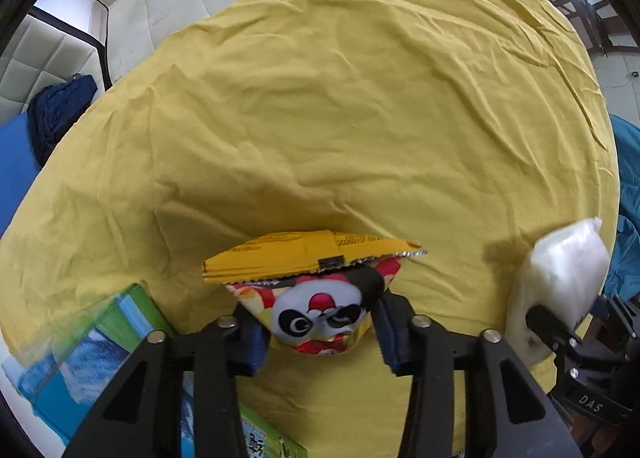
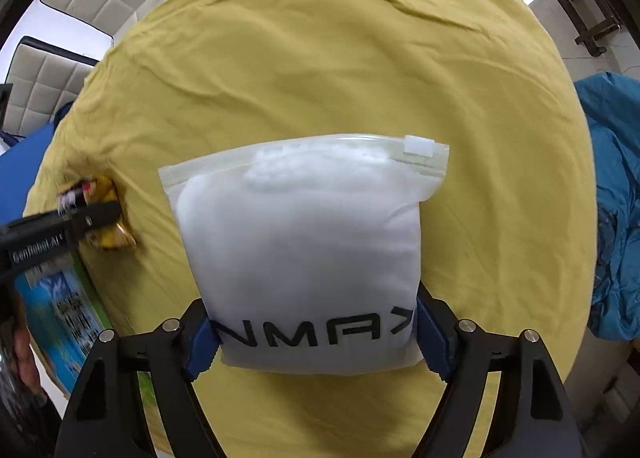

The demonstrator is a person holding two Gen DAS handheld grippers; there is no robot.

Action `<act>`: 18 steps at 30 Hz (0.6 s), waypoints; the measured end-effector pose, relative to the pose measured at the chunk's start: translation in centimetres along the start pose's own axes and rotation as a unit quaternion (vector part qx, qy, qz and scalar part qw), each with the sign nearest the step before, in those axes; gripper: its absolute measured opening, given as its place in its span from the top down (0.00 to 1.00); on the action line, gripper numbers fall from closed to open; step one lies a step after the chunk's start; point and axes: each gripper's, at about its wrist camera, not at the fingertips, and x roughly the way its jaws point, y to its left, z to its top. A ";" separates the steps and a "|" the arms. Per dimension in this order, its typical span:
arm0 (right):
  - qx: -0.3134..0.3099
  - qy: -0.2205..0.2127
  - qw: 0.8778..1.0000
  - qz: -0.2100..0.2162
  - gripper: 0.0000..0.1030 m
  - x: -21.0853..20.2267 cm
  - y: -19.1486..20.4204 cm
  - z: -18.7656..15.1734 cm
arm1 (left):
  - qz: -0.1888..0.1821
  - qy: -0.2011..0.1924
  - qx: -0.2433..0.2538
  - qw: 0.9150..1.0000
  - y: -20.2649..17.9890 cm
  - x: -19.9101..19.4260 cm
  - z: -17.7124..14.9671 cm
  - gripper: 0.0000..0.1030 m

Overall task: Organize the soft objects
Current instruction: 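Grasp the white NMAX pouch with the right gripper while the left grasps the panda snack bag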

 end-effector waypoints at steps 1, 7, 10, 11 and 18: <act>-0.002 0.003 1.000 -0.003 0.20 0.0 -0.2 -0.6 | 0.000 -0.004 -0.001 1.000 -0.1 0.0 -0.2 0.63; 0.002 0.022 1.000 -0.003 0.20 0.3 -1.9 -3.9 | -0.030 -0.014 -0.011 0.999 -2.2 -0.1 -4.1 0.65; 0.005 0.012 1.000 -0.016 0.19 0.2 -2.3 -5.1 | -0.040 -0.012 -0.008 0.999 -4.1 0.3 -6.8 0.65; 0.008 0.009 1.000 -0.019 0.19 0.3 -2.3 -5.4 | -0.040 -0.012 -0.007 0.999 -4.7 0.6 -7.7 0.65; 0.022 -0.007 1.000 -0.020 0.18 0.7 -3.0 -6.1 | 0.000 -0.029 0.002 1.000 -7.2 2.2 -10.2 0.62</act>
